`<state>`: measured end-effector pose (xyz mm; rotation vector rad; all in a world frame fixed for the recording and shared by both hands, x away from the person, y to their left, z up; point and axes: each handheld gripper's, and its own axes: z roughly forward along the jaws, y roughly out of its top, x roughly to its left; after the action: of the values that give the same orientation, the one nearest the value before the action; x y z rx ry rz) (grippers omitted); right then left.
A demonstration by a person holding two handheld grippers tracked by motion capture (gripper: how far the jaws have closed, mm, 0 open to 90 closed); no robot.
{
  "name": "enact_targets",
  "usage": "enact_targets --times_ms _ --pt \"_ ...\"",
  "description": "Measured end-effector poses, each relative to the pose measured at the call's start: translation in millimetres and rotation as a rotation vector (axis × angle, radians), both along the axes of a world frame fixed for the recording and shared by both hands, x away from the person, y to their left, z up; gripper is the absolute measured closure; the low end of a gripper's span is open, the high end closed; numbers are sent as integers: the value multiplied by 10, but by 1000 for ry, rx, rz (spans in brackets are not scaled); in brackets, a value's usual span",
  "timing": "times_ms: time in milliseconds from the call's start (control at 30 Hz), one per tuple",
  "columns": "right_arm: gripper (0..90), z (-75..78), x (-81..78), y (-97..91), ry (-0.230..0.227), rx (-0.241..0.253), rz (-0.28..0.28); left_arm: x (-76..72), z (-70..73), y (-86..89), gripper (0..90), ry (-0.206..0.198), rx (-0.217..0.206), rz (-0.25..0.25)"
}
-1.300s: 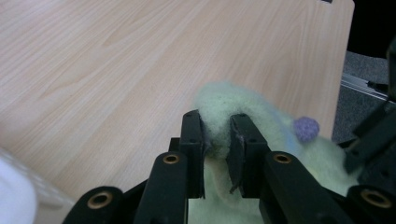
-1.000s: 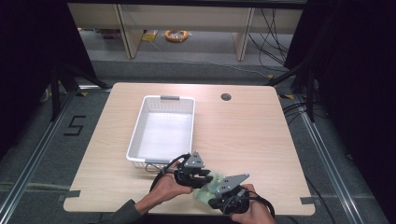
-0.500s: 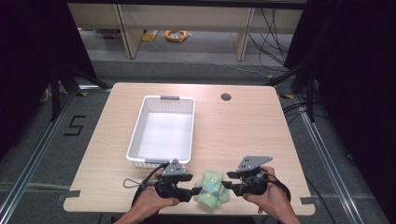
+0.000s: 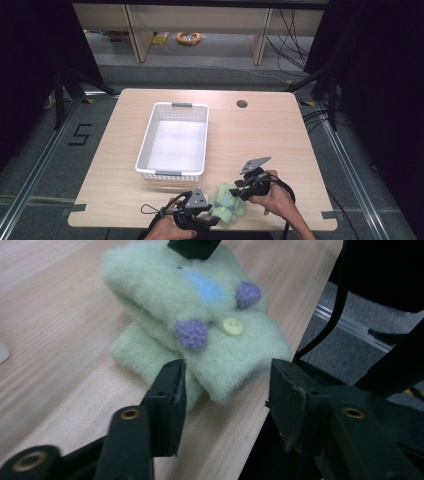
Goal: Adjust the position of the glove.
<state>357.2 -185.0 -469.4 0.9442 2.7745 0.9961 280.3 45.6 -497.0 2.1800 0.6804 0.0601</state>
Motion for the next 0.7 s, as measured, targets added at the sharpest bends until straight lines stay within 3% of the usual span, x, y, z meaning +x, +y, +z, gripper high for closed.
enact_targets --times_ms 100,133,167,233,300,367,433,467,500,533,567,600,633,700 --pt "672 -45 17 -11 39 4 10 -1 -37 -18 615 7 12 -1" --pt "713 -51 18 -14 43 11 15 15 -20 14 664 -17 49 -13" --pt "759 -46 16 -18 37 13 26 10 -18 7 717 -19 16 -3" --pt "796 -32 17 -28 25 10 48 20 -1 27 787 -37 27 -1" --pt "810 -10 -7 -33 27 10 24 23 -4 39 839 -52 42 -11" --pt "816 16 -30 -42 28 13 18 12 4 43 895 -37 31 7" --pt "818 49 -63 -56 29 26 14 32 46 66 896 -52 23 7" --pt "819 65 -72 -71 18 34 21 37 67 73 896 -55 5 30" --pt "819 90 -86 -86 17 46 16 66 92 102 896 -67 28 10" --pt "819 106 -98 -98 14 51 8 66 98 102 895 -62 5 21" --pt "819 117 -100 -114 13 41 6 68 103 117 894 -72 7 19" --pt "818 114 -103 -117 11 48 -6 77 103 127 847 -88 22 7" --pt "818 104 -91 -123 11 36 -10 55 81 112 766 -50 7 31" --pt "818 66 -80 -114 24 52 -10 39 49 101 650 -57 37 10"
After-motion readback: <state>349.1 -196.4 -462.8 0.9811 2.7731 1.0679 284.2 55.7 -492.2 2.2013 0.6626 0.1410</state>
